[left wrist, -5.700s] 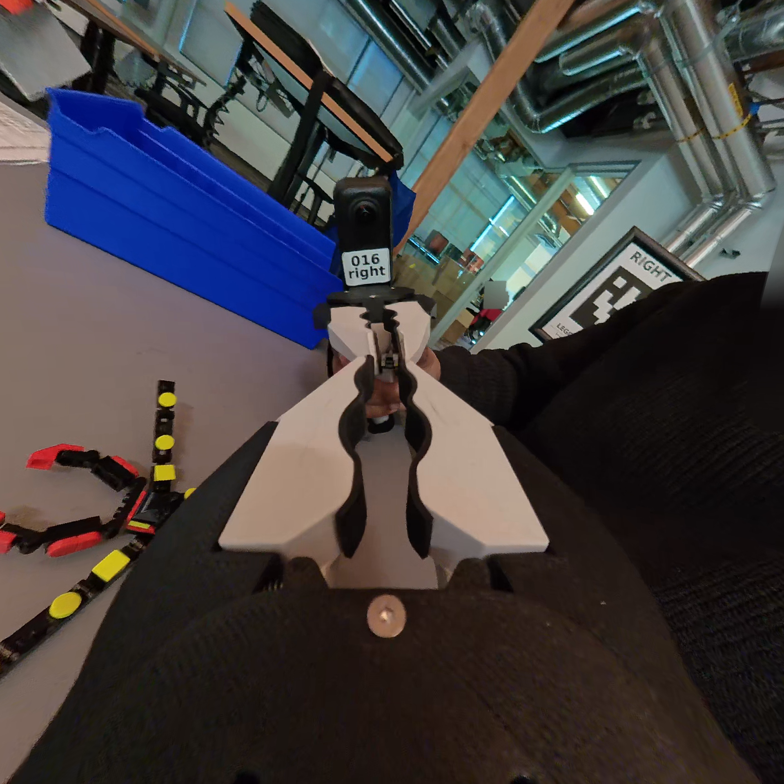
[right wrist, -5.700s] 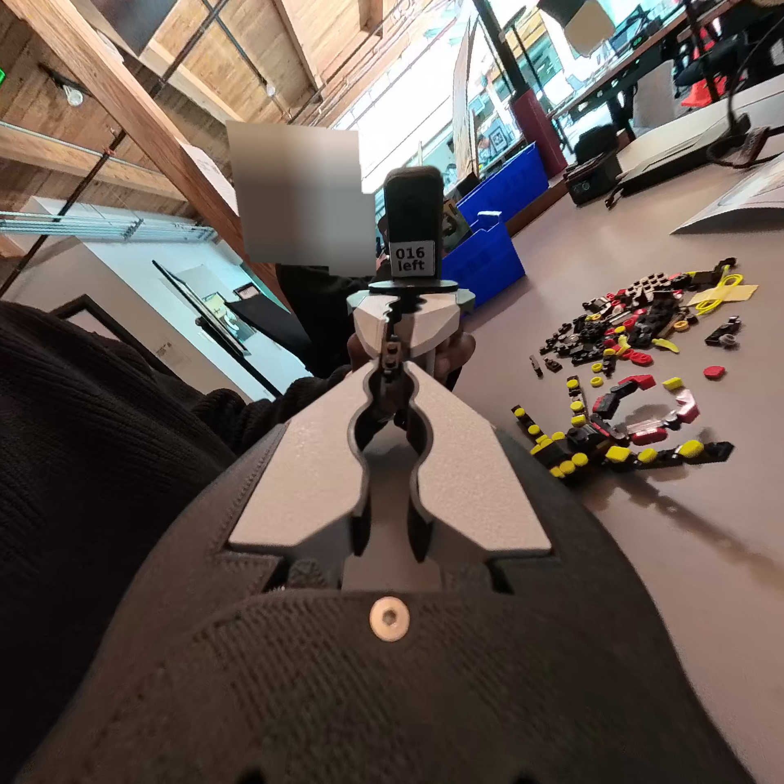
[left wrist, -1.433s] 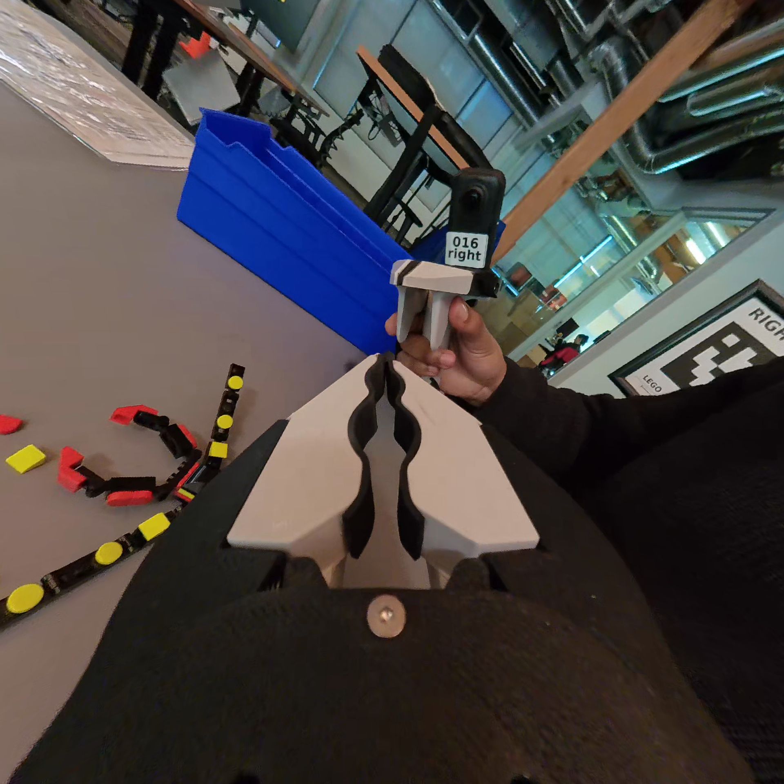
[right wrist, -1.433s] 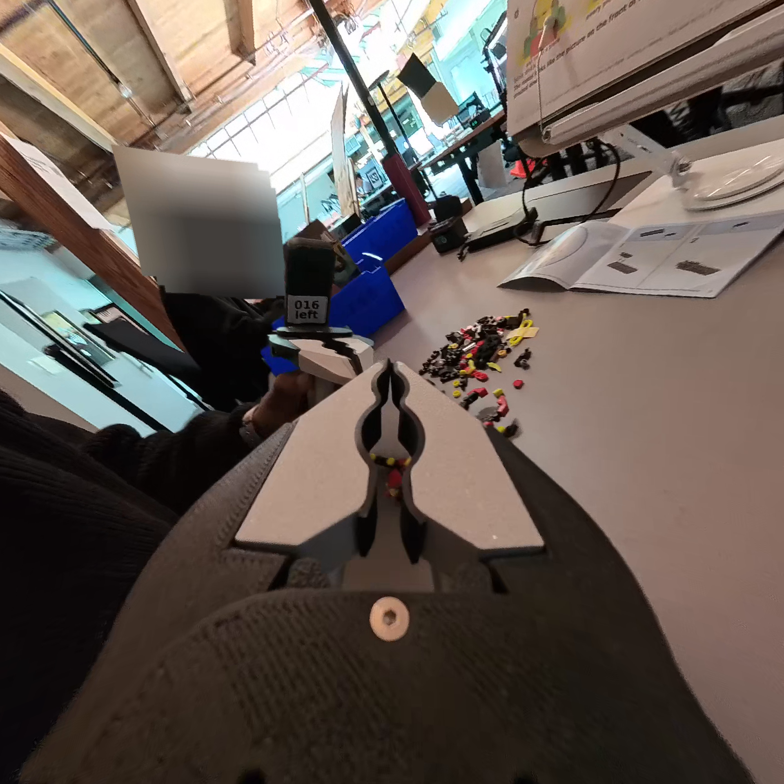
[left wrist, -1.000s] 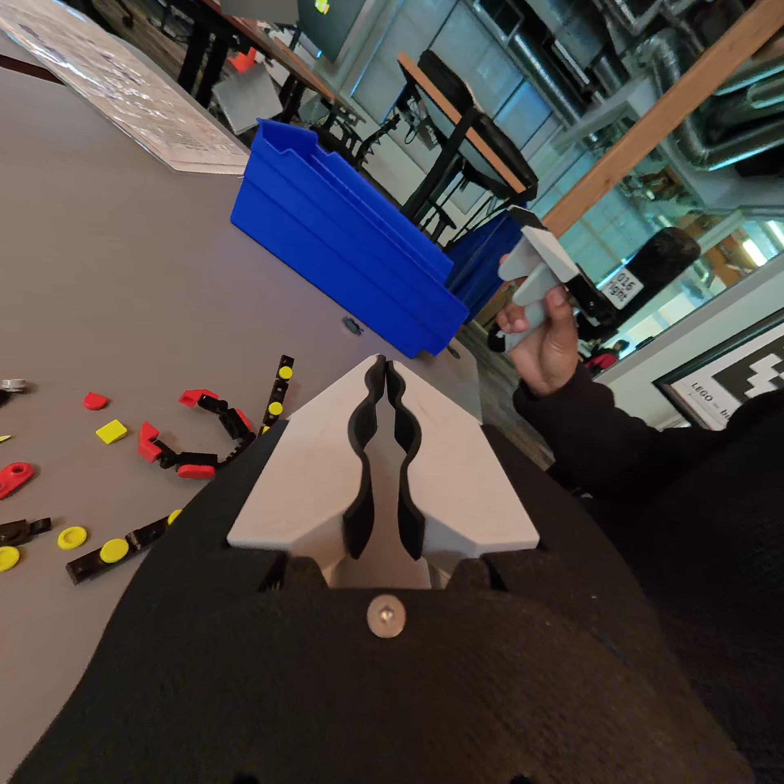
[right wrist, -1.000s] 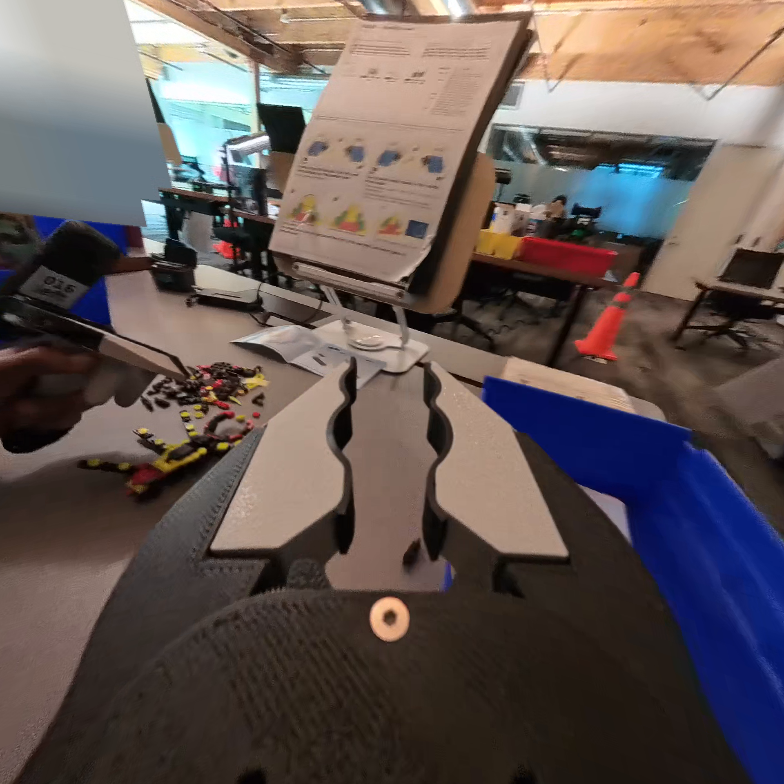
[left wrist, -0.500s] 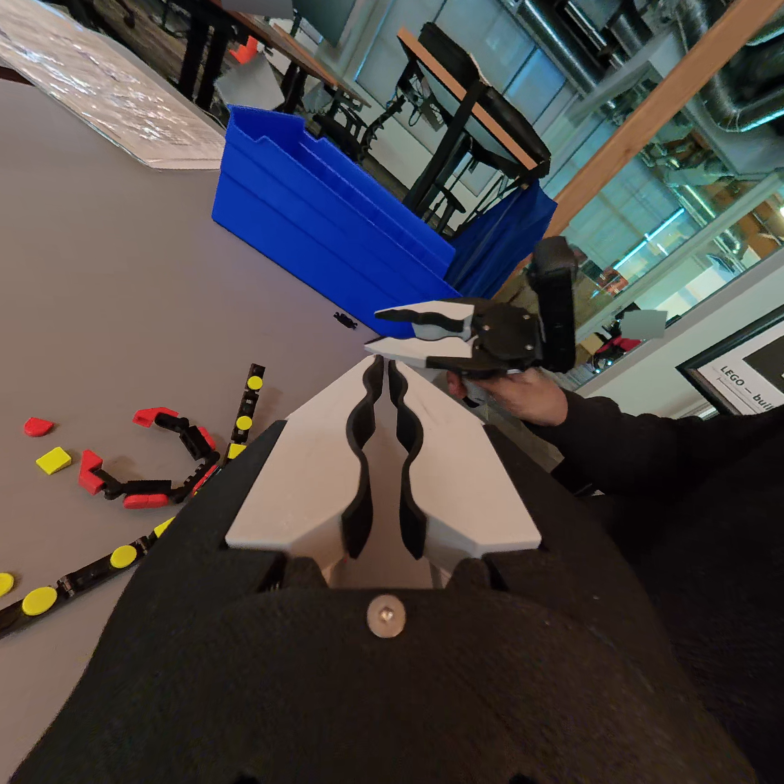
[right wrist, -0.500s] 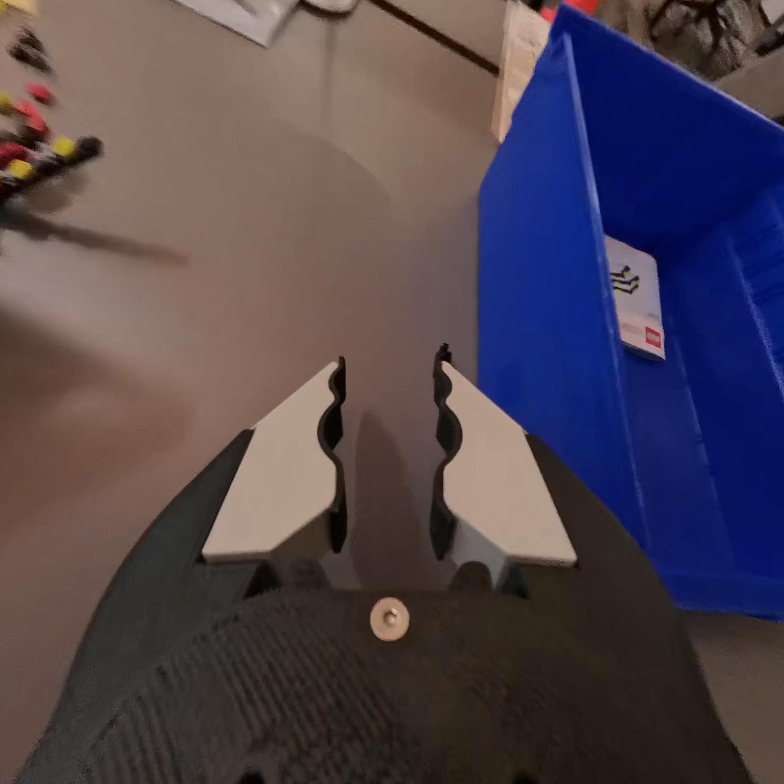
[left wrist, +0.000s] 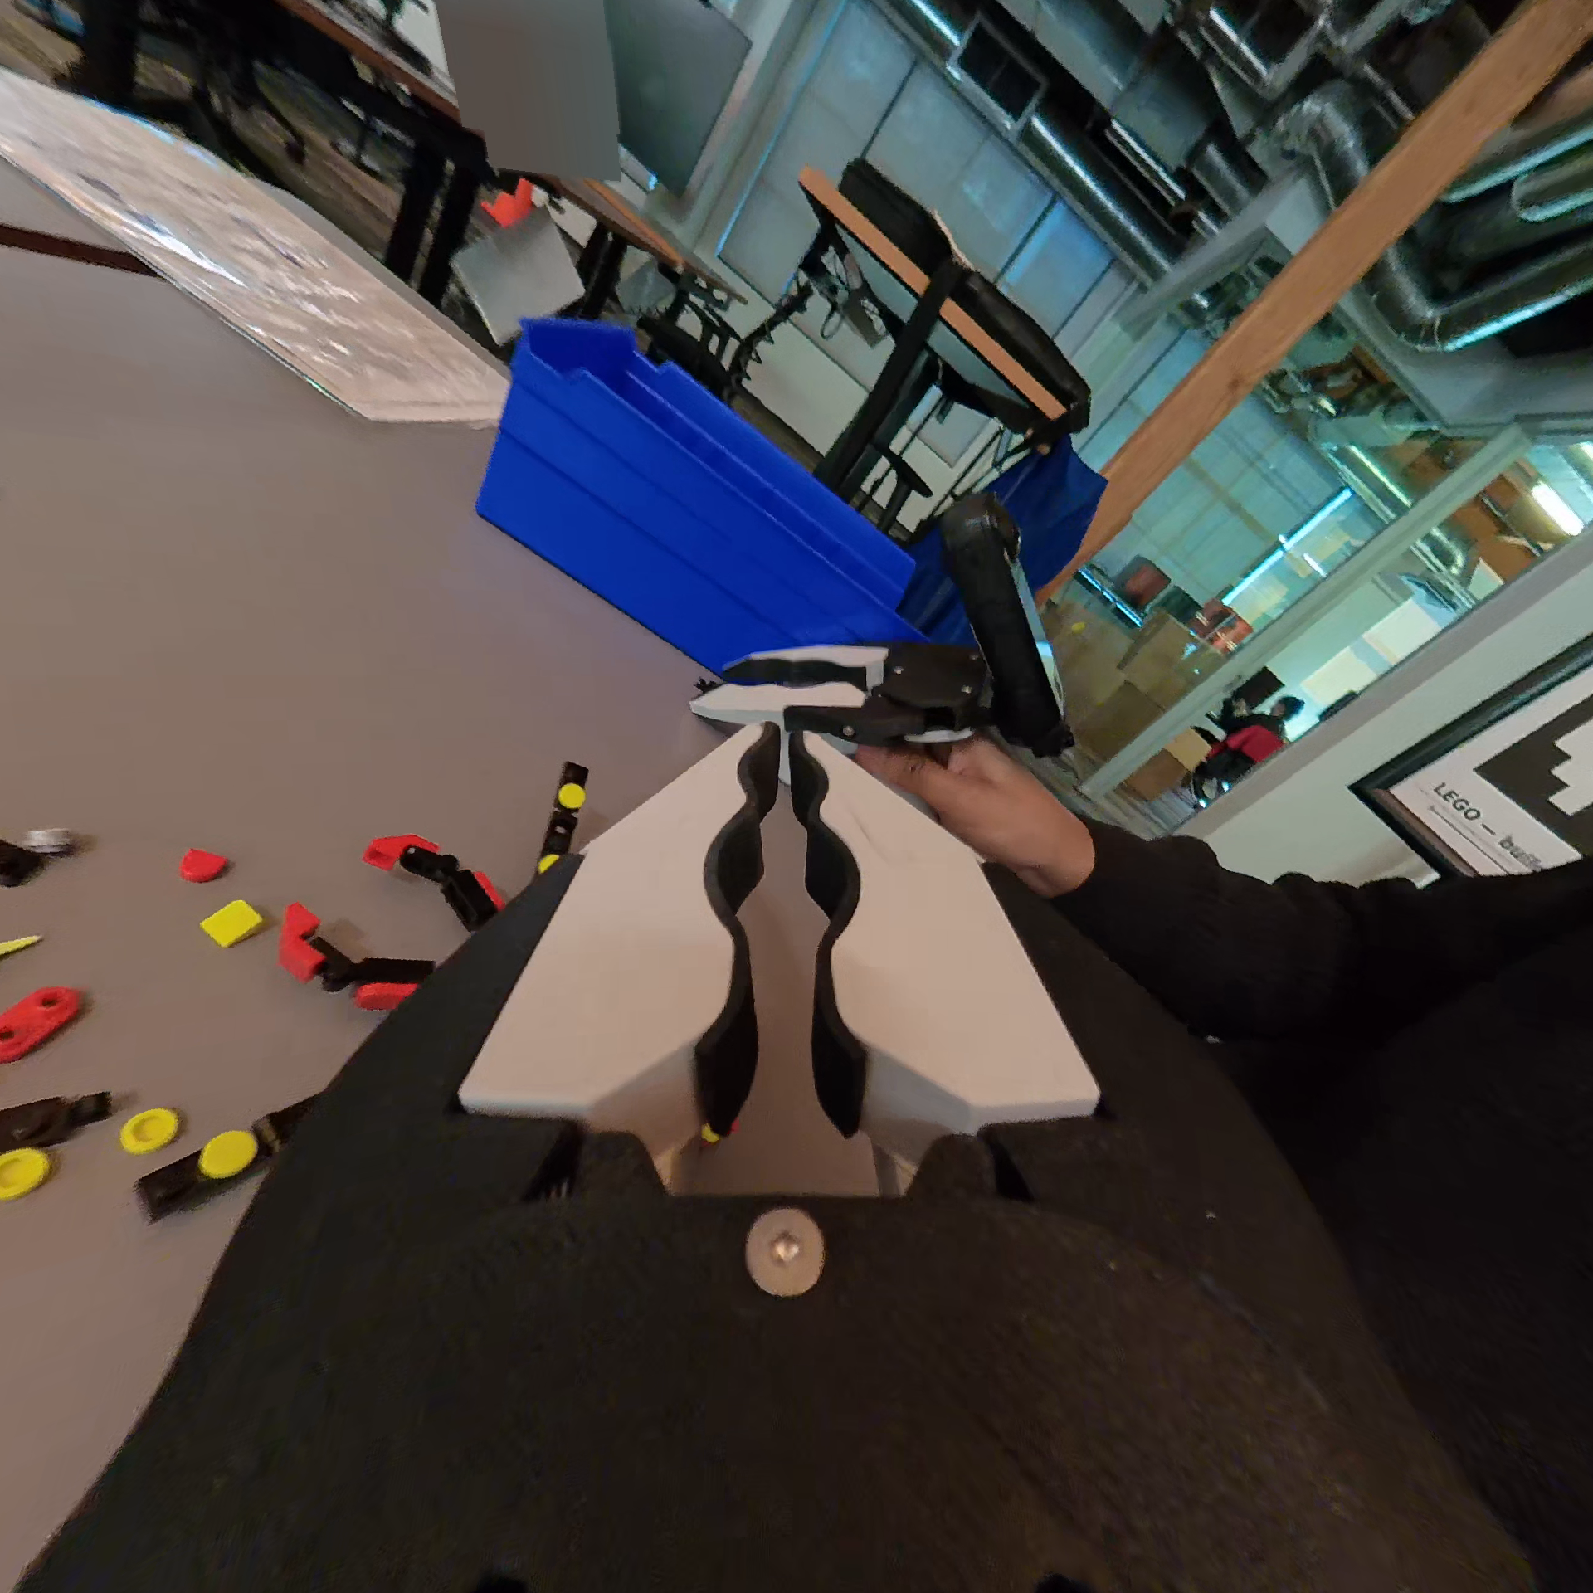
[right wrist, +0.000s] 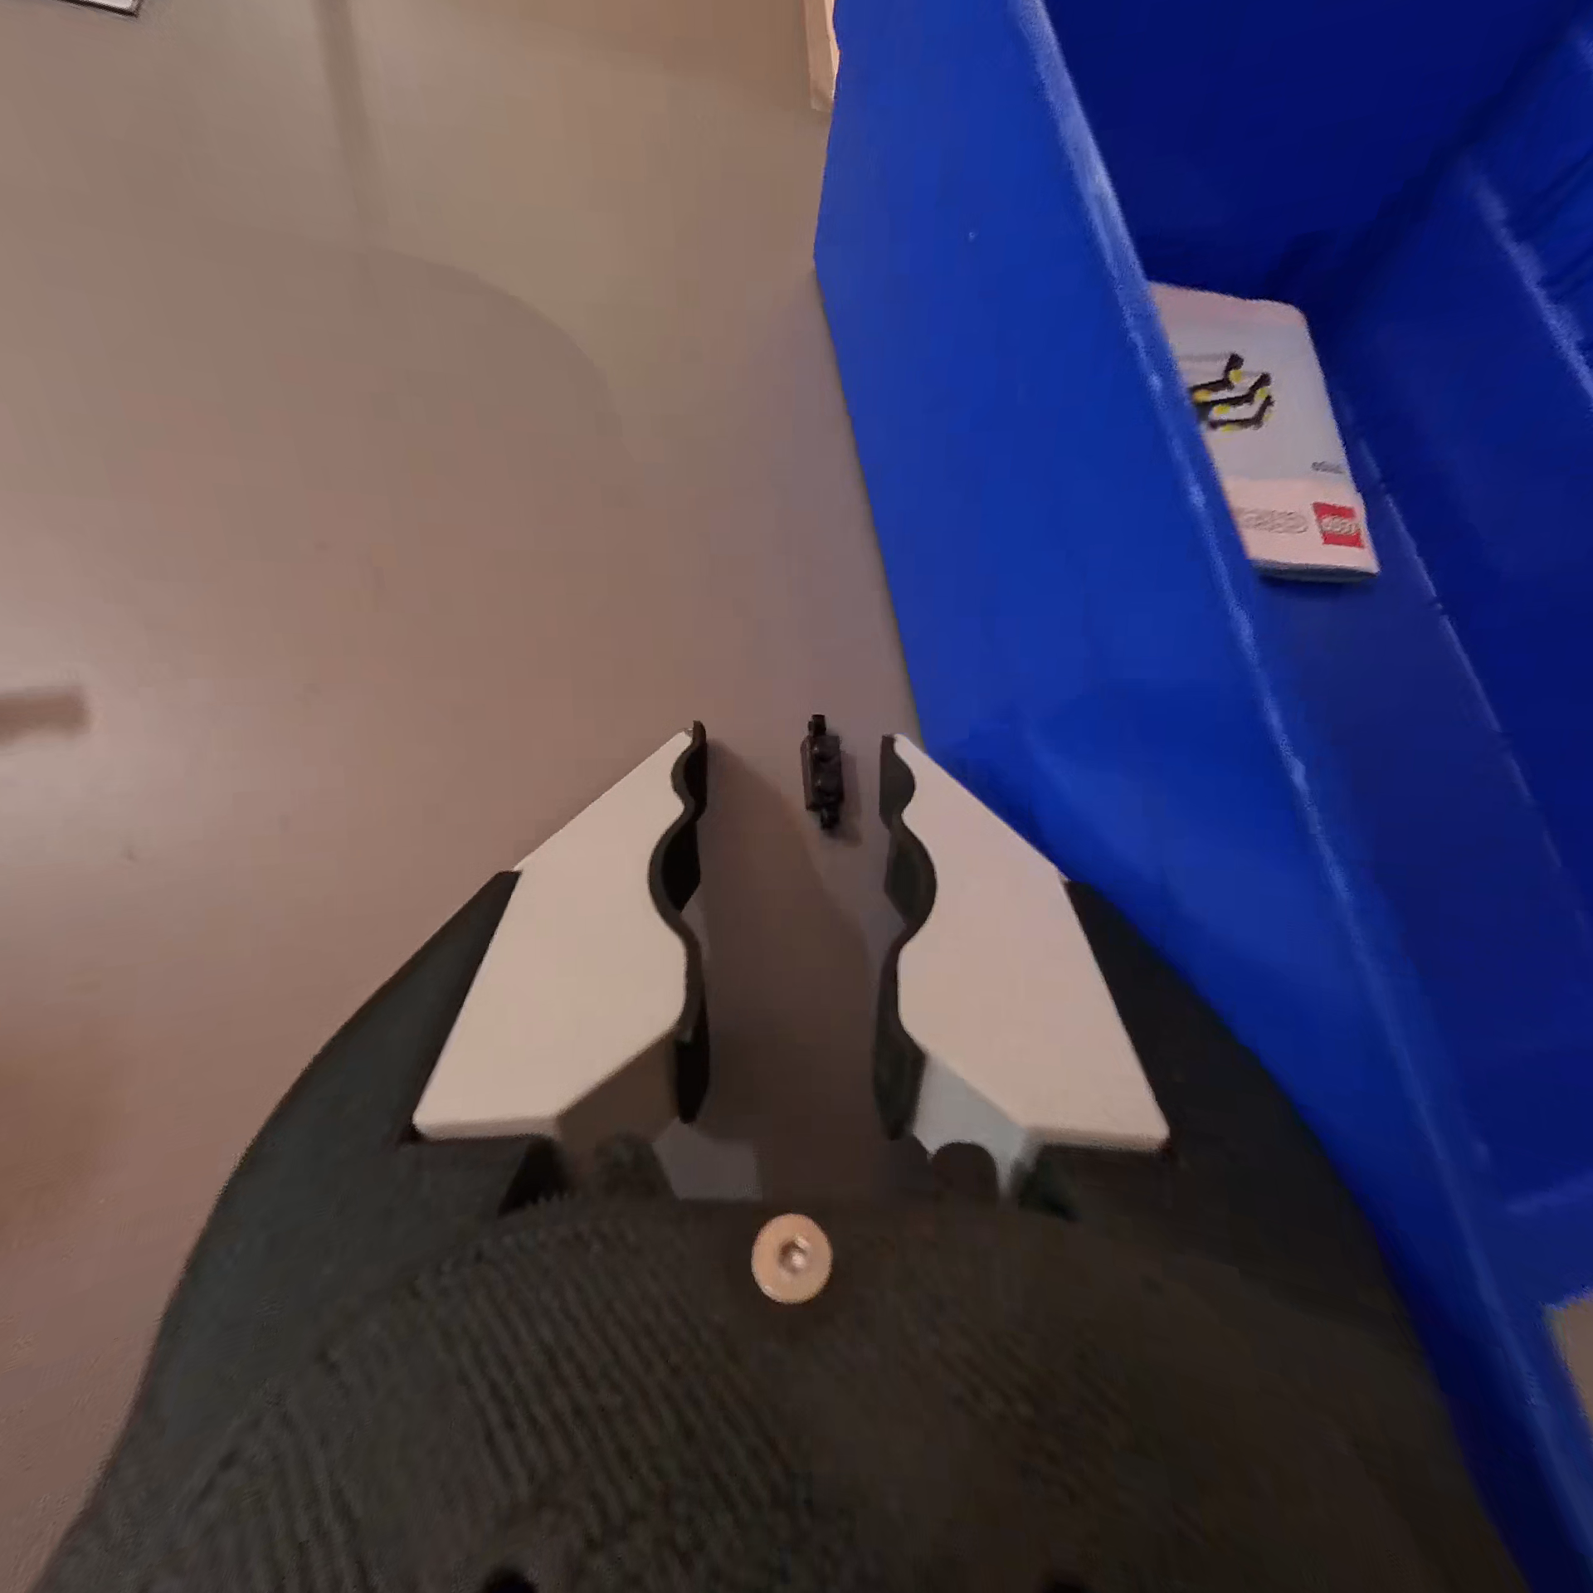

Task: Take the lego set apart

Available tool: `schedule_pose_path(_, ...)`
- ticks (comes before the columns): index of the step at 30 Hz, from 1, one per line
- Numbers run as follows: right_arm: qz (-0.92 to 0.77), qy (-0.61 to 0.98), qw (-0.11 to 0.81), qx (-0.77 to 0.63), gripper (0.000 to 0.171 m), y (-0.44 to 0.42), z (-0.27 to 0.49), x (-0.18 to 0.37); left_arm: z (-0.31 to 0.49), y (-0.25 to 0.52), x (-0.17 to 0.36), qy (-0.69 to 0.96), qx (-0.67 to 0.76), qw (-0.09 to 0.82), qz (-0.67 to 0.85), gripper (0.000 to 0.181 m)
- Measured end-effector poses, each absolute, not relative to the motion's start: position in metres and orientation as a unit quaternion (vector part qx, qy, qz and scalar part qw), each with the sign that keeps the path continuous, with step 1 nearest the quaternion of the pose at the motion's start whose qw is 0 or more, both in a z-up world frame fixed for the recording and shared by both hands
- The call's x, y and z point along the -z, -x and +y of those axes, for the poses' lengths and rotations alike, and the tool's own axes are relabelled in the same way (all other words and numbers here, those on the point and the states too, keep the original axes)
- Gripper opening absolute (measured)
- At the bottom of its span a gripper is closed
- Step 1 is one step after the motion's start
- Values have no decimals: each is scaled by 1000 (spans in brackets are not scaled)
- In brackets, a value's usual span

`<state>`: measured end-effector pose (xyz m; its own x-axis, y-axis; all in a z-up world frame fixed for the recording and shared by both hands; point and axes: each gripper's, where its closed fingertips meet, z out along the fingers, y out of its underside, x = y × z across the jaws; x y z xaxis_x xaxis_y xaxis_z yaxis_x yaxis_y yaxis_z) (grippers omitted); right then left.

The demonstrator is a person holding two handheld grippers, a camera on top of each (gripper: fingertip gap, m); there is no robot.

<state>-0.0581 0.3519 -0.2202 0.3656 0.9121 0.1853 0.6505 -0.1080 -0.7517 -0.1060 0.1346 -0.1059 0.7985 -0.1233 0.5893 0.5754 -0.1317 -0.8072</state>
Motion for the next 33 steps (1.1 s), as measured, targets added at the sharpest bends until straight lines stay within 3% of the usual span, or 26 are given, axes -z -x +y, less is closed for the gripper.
schedule_pose_path(3,-542,730,361,-209,30,61,340,223,125,124,93,671,239,677,-184,0)
schedule_pose_path(5,-566,714,319,-260,7,65,320,224,112,142,80,636,202,714,-211,0)
schedule_pose_path(9,-592,687,277,-318,7,69,285,220,87,171,71,589,154,749,-261,0)
schedule_pose_path(16,-658,540,352,-389,7,95,222,162,78,182,72,564,156,759,-287,0)
schedule_pose_path(20,-669,482,329,-460,7,128,173,132,72,187,68,571,112,764,-279,0)
schedule_pose_path(24,-760,471,212,-395,7,161,123,177,76,189,78,596,123,743,-277,0)
schedule_pose_path(29,-796,450,207,-348,7,200,92,193,75,198,87,620,106,726,-279,0)
schedule_pose_path(31,-793,454,201,-354,21,212,86,192,72,201,89,622,104,722,-285,0)
schedule_pose_path(33,-790,454,198,-362,23,215,88,186,71,204,91,619,112,720,-293,0)
